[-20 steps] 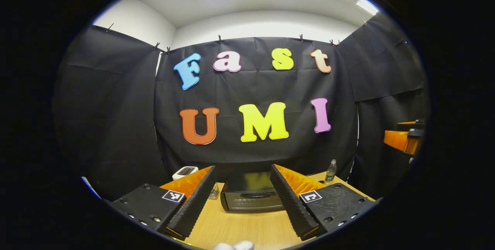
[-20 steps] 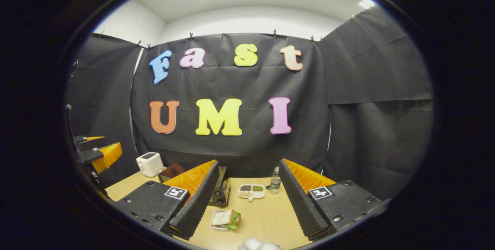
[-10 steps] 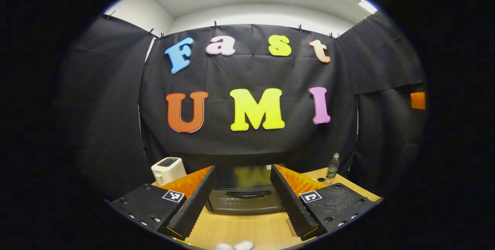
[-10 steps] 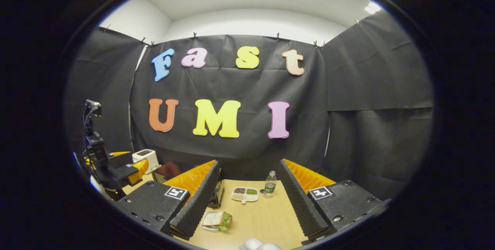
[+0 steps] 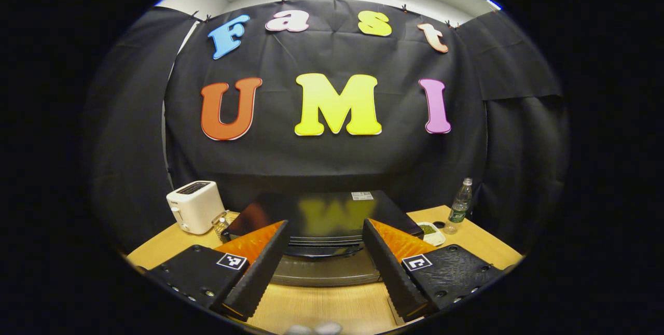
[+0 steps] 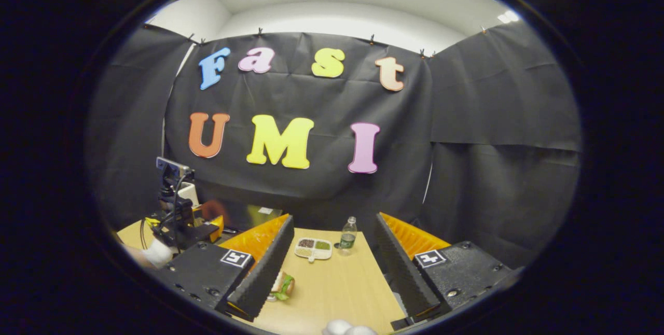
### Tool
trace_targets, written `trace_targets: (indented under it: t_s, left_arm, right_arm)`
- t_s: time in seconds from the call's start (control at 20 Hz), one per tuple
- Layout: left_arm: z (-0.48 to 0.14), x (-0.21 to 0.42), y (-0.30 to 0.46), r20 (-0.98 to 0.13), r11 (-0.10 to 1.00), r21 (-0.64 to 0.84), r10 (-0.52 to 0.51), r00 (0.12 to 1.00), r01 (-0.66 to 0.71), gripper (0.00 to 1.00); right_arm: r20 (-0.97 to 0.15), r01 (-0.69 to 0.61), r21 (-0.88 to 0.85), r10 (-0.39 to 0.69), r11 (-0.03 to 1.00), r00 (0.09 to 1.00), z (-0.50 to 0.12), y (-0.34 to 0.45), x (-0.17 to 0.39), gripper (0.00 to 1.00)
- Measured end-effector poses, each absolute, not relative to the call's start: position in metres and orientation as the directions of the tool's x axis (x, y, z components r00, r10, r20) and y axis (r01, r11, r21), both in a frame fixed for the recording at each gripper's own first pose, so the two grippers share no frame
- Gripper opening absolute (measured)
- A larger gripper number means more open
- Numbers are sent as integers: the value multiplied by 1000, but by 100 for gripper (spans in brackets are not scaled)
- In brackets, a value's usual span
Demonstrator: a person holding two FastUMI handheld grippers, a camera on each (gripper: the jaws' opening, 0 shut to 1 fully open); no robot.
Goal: Open the electric oven with the left hand, put the food in, and close the electric oven.
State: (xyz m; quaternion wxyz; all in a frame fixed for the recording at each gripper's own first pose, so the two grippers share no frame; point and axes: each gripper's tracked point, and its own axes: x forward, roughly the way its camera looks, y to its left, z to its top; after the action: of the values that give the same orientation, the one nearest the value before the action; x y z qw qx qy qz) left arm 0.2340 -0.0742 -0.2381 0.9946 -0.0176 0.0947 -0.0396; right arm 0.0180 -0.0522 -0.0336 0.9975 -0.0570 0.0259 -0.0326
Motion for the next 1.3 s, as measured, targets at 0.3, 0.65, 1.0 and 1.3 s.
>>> trace_targets:
  t_s: [0.3,0.65,1.0,1.3]
  left_arm:
    - [-296,261,-73,-290,997,-19,-75,954,73,95]
    - [-299,258,-71,-315,998,-13,-70,947,69,99]
    - [-303,229,-69,-334,998,-14,-64,940,63,99]
    - [-322,189,-69,-370,998,-19,-68,926,65,99]
  right_arm:
    - [-82,76,-109,-85,991,993,-48,-57,21,99]
    - [-113,74,-98,-85,992,990,-57,-61,18,99]
    - [-127,56,-94,-67,994,990,-65,-58,12,99]
    - [-142,30,-85,-42,996,989,-74,-51,8,99]
